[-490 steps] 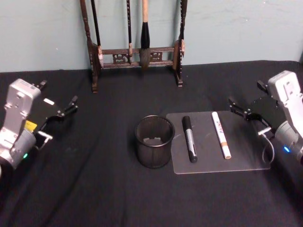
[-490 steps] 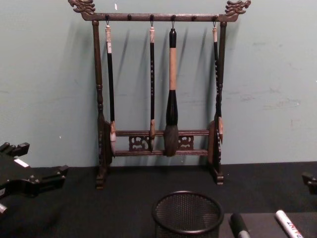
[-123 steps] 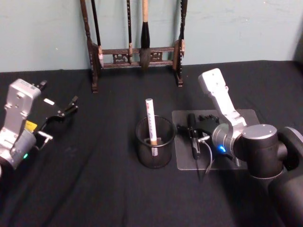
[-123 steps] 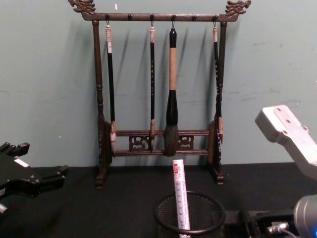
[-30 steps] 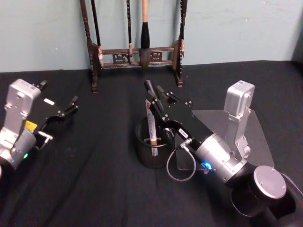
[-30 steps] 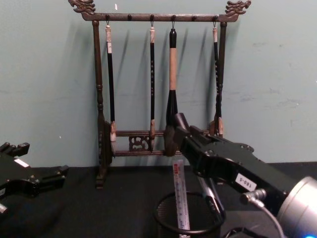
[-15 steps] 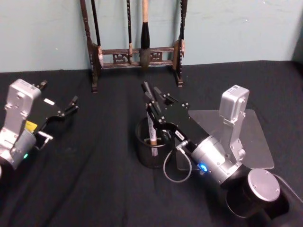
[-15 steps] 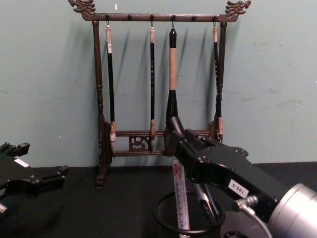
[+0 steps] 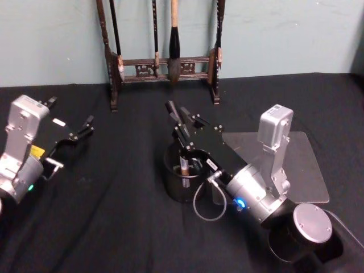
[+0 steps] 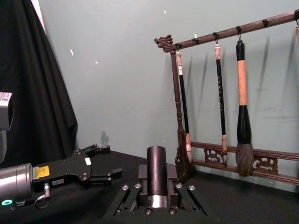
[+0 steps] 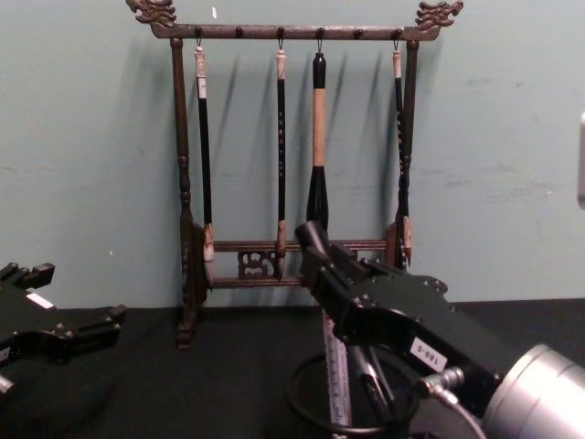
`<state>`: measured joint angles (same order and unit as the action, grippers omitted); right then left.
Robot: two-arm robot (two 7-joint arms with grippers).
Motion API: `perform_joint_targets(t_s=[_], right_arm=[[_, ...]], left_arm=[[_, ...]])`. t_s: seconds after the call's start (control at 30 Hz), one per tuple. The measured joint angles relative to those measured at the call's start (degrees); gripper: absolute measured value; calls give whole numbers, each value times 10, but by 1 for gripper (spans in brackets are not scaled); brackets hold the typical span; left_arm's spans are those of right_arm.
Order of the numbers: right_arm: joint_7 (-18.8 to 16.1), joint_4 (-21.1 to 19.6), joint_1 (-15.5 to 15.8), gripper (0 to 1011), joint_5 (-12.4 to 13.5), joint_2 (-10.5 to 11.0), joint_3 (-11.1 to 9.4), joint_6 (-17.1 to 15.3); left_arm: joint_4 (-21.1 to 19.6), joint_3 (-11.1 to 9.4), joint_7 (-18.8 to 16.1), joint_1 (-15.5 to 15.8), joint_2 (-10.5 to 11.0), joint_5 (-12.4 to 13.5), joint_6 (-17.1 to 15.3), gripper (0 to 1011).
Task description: Pick up the water-based marker from the table and place it into the pen holder.
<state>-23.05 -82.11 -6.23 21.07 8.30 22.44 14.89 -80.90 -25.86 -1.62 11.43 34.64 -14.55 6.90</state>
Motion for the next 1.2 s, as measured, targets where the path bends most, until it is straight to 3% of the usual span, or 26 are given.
perform_joint_targets(t_s=[0.9,1.0,1.2], right_arm=[[5,12,-4,233,-14,-4,6,-2],[5,12,-4,269,-13,-4,5,-2],[4,12,-3,472,-13,-4,5,-2]], left_arm=[[0,0,0,0,0,0,0,1001],[0,0,0,0,0,0,0,1001],[0,0,0,0,0,0,0,1001]])
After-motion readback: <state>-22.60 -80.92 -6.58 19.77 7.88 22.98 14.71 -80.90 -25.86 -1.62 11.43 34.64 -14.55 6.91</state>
